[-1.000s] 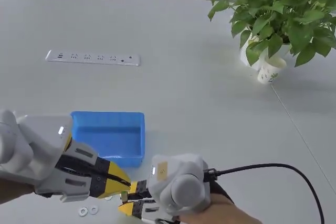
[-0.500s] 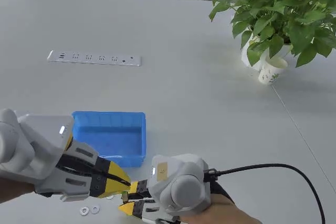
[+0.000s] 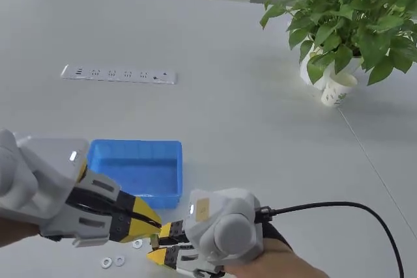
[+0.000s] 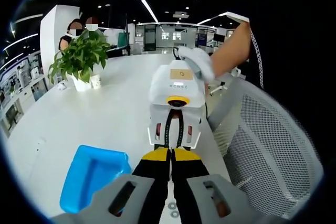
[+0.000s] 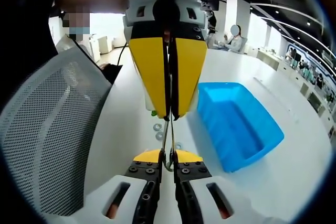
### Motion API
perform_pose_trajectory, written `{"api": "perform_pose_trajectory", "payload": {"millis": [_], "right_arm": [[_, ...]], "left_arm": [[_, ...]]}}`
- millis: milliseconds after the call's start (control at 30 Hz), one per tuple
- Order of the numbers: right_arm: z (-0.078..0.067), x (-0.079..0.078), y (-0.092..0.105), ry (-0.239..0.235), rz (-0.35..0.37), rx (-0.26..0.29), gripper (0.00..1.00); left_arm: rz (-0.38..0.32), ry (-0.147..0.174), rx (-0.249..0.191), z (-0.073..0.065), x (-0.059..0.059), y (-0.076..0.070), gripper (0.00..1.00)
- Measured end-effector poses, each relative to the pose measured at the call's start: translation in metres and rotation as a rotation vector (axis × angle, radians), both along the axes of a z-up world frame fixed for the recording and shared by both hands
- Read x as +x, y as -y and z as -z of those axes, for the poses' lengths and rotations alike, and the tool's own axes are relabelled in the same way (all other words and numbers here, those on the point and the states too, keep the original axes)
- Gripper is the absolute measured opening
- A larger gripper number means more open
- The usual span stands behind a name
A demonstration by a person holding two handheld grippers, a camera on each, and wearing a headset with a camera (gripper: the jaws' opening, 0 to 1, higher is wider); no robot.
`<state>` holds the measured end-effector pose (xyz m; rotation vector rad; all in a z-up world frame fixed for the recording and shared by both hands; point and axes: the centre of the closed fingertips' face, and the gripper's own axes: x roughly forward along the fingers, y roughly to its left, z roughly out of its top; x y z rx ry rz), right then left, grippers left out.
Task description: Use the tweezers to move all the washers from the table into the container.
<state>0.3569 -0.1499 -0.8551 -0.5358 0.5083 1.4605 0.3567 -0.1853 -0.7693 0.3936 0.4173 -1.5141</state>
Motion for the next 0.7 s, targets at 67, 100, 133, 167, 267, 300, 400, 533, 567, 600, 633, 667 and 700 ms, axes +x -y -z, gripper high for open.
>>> {"api": "perform_pose_trajectory", "payload": {"millis": [67, 100, 133, 167, 267, 300, 400, 533, 567, 600, 633, 667, 700], "right_arm": [[-0.003, 0.0, -0.001, 0.004, -0.005, 0.0, 0.09], [-0.004, 0.0, -0.001, 0.005, -0.006, 0.001, 0.09], [-0.005, 0.001, -0.002, 0.008, -0.008, 0.002, 0.09], [-0.007, 0.001, -0.002, 0.009, -0.008, 0.003, 0.09], [-0.012, 0.003, -0.004, 0.012, -0.009, 0.006, 0.09], [-0.014, 0.004, -0.004, 0.011, -0.012, 0.008, 0.09], [-0.018, 0.007, -0.006, 0.018, -0.014, 0.005, 0.09], [-0.024, 0.011, -0.007, 0.028, -0.019, 0.006, 0.09], [-0.025, 0.012, -0.007, 0.029, -0.019, 0.006, 0.09], [-0.026, 0.013, -0.008, 0.031, -0.02, 0.008, 0.09], [-0.026, 0.014, -0.008, 0.031, -0.02, 0.007, 0.09], [-0.027, 0.015, -0.008, 0.032, -0.02, 0.007, 0.09], [-0.028, 0.016, -0.009, 0.032, -0.02, 0.007, 0.09]], "left_arm": [[0.0, 0.002, -0.001, -0.002, 0.0, -0.001, 0.03], [-0.002, 0.001, -0.002, -0.004, 0.0, -0.002, 0.03], [-0.003, 0.002, -0.002, -0.006, 0.001, -0.002, 0.03], [-0.003, 0.004, -0.002, -0.007, 0.001, -0.003, 0.03], [-0.006, 0.002, -0.002, -0.012, 0.003, -0.005, 0.03], [-0.009, -0.004, -0.005, -0.014, 0.004, -0.005, 0.03], [-0.011, 0.0, -0.009, -0.019, 0.007, -0.007, 0.03], [-0.012, 0.009, -0.009, -0.024, 0.01, -0.007, 0.03], [-0.013, 0.01, -0.009, -0.025, 0.011, -0.007, 0.03], [-0.013, 0.011, -0.008, -0.026, 0.012, -0.007, 0.03], [-0.012, 0.014, -0.006, -0.027, 0.013, -0.008, 0.03], [-0.013, 0.015, -0.006, -0.027, 0.014, -0.008, 0.03], [-0.014, 0.015, -0.007, -0.029, 0.015, -0.008, 0.03]]}}
